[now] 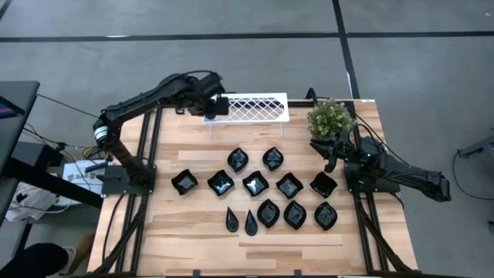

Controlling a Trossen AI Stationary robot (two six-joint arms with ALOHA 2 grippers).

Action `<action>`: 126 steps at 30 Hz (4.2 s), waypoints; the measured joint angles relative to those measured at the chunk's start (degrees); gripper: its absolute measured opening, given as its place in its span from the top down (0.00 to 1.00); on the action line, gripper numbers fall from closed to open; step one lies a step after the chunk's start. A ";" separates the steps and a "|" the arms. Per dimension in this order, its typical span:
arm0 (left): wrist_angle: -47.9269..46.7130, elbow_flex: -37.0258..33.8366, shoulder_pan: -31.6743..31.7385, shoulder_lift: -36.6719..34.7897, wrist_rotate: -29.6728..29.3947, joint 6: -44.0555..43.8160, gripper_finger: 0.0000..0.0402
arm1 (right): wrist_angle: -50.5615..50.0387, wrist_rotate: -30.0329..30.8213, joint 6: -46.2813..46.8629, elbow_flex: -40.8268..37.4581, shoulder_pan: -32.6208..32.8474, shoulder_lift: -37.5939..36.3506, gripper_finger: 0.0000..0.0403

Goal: Pick & Place Mini shaped plates
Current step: Stack the drop-shaped plate on top of the drop-shaped plate on the shelf

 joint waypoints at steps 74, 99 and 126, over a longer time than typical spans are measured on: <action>22.43 0.02 -47.86 16.19 11.33 -56.95 0.82 | 0.00 0.00 0.00 -0.02 0.01 0.00 0.82; 10.64 -0.93 -50.66 23.65 12.38 -65.80 0.58 | 0.00 0.00 0.00 0.00 0.00 0.00 0.82; 19.96 -12.27 -48.46 23.72 17.14 -64.53 0.55 | -0.02 0.00 0.00 0.00 0.02 -0.02 0.82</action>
